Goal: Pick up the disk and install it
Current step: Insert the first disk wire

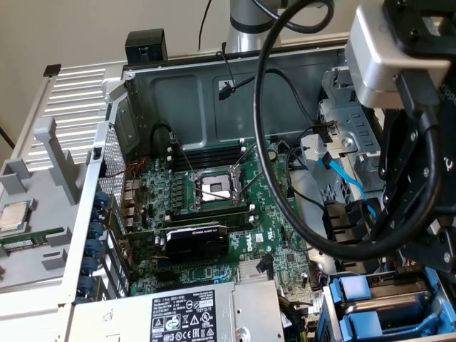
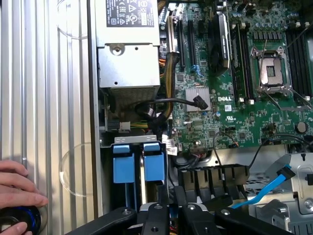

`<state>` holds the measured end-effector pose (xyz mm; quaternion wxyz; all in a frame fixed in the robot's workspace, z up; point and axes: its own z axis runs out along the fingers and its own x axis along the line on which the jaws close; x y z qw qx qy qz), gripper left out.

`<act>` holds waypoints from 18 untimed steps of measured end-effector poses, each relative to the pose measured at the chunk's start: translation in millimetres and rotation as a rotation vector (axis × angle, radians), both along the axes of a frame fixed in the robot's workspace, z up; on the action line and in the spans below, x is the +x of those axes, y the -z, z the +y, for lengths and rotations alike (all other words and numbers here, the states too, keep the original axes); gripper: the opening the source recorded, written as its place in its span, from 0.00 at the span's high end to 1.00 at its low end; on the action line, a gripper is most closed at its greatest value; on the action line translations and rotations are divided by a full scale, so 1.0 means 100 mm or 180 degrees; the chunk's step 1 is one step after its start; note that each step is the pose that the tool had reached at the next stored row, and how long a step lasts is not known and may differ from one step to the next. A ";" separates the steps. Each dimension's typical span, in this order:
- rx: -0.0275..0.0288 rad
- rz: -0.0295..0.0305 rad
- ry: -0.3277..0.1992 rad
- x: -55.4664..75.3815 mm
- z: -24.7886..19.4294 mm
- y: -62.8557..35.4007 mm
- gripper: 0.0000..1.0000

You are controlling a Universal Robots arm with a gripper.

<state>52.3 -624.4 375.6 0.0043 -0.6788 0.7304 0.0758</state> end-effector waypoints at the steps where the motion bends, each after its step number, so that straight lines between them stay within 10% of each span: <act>1: -0.0001 0.0000 0.0000 0.00 -0.001 0.000 0.84; 18: 0.0000 0.0000 -0.0010 0.02 -0.009 0.007 0.84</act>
